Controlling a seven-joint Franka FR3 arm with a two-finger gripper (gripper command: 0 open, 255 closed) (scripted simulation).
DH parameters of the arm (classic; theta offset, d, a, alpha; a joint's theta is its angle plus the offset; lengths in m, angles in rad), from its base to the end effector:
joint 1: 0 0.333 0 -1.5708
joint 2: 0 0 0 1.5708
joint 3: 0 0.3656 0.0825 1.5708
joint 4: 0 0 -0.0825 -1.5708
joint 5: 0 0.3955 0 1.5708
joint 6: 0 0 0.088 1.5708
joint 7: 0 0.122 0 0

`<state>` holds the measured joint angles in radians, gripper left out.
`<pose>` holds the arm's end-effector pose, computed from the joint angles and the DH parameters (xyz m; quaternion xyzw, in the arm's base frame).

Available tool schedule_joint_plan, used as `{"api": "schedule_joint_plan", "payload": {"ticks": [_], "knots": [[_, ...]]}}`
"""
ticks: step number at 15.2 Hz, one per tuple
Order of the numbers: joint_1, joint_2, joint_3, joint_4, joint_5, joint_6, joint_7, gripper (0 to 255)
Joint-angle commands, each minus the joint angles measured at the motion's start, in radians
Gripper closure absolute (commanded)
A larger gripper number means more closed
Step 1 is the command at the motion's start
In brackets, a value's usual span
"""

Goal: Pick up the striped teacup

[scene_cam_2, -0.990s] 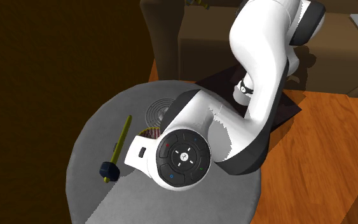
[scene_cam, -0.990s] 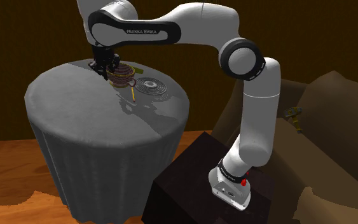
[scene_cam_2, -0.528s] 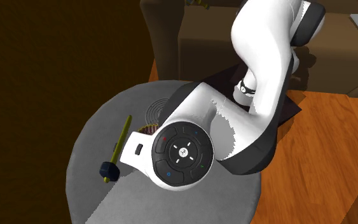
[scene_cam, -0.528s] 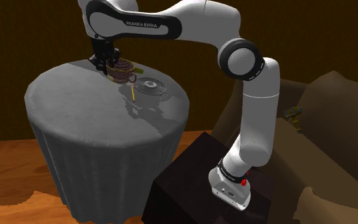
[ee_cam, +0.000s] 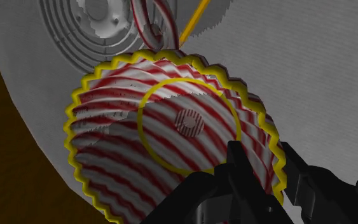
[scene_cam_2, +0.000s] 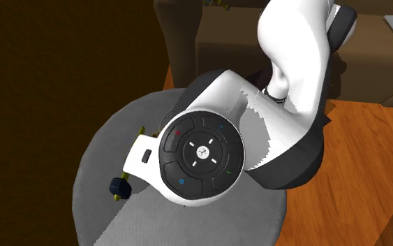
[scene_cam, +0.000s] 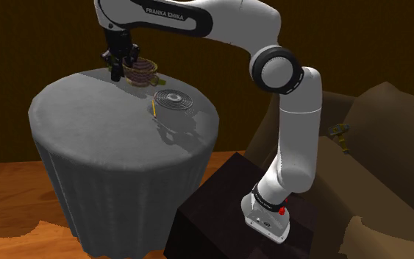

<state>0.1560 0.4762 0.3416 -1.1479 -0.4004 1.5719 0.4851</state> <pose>0.6794 0.2432 0.5715 0.9923 -0.0073 0.0439 0.1155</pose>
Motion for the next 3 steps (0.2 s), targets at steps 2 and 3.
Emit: {"api": "schedule_joint_plan", "payload": {"ticks": [2, 3], "knots": [[0.010, 0.015, -0.001, 0.055, -0.004, -0.039, -0.009, 255], [0.010, 0.014, -0.001, 0.055, -0.004, -0.039, -0.009, 255]]}}
